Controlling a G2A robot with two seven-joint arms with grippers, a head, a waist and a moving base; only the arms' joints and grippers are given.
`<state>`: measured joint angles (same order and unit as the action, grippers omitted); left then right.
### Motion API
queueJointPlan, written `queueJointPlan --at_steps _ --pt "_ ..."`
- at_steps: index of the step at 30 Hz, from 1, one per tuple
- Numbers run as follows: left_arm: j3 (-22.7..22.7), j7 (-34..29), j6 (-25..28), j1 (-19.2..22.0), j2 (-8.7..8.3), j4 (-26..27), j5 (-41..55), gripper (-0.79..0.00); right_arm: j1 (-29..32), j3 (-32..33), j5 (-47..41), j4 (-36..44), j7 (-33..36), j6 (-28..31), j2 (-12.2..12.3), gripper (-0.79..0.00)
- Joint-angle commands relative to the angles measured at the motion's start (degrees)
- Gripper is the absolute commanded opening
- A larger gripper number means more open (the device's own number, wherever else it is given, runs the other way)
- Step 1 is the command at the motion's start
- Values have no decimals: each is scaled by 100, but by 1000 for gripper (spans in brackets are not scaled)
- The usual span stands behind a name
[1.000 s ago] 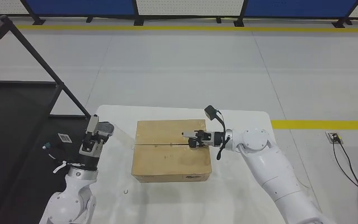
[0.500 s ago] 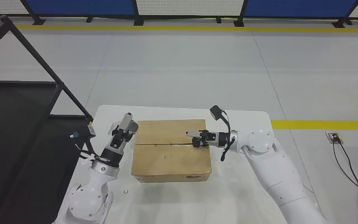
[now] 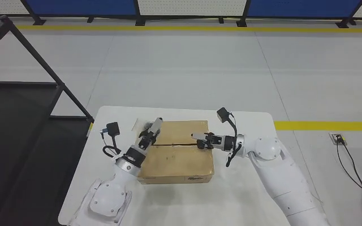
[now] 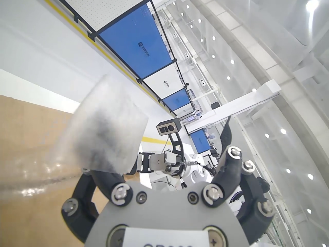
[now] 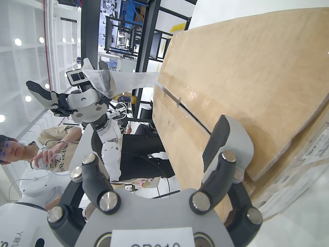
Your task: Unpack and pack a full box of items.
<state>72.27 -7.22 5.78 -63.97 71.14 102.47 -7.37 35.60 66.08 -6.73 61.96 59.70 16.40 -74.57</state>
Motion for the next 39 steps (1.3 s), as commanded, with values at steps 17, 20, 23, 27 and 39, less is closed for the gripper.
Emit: queueJointPlan --at_steps 17,20,23,27,39 --pt "-838 130 -156 615 224 -921 -451 0 1028 704 46 1199 -269 204 291 0" --pt "-945 192 -174 694 259 -1025 -607 0 1102 753 27 1272 -274 213 319 0" --pt "-1051 248 -189 766 297 -1118 -711 0 1146 774 21 1306 -271 218 342 0" --pt "-1174 275 -226 837 347 -1188 -791 0 1173 799 -24 1282 -256 247 369 0" --pt "-1446 308 -287 987 480 -1366 -1029 0 1300 857 -112 1320 -269 336 446 0"
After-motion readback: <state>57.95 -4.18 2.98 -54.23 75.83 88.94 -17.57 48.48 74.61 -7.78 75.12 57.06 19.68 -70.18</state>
